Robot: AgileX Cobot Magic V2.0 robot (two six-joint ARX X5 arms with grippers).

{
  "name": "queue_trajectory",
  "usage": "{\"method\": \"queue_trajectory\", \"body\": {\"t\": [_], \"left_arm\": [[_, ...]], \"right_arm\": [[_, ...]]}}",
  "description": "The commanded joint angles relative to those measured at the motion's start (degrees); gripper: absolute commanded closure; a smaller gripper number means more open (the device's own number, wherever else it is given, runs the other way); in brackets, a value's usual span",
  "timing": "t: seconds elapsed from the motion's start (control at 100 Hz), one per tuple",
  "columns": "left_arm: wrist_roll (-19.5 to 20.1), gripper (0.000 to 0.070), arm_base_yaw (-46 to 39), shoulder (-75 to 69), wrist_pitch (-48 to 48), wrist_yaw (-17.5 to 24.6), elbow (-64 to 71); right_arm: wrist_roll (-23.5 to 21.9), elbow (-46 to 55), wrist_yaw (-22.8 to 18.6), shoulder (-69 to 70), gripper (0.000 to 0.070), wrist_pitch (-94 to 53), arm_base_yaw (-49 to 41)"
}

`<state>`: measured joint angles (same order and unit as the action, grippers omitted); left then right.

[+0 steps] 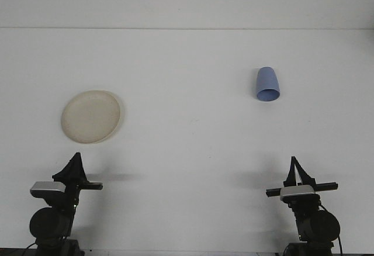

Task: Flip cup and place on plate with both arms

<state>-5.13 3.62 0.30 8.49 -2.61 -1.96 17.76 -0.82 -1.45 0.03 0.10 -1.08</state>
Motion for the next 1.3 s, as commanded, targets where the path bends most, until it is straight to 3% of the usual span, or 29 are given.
{"method": "queue_trajectory", "body": {"t": [0.0, 0.85, 0.94, 1.1, 1.29], "left_arm": [[-0.1, 0.0686, 0.1, -0.1, 0.6, 0.3, 1.1], [-0.1, 0.0687, 0.1, -0.1, 0.6, 0.3, 1.1], [-0.1, 0.0686, 0.1, -0.1, 0.6, 0.3, 1.1], [-0.1, 0.0686, 0.1, 0.0, 0.6, 0.3, 1.1], [-0.1, 0.0687, 0.1, 0.0, 0.6, 0.3, 1.1]], "right_arm": [[0.1, 0.1, 0.0, 0.0, 0.07, 0.7, 0.0], [-0.5, 0.1, -0.1, 0.0, 0.07, 1.2, 0.0], [-3.3, 0.1, -0.9, 0.0, 0.07, 1.2, 0.0], [-12.6, 0.1, -1.6, 0.0, 0.07, 1.2, 0.0], [-28.2, 0.1, -1.0, 0.0, 0.07, 1.7, 0.0]]}}
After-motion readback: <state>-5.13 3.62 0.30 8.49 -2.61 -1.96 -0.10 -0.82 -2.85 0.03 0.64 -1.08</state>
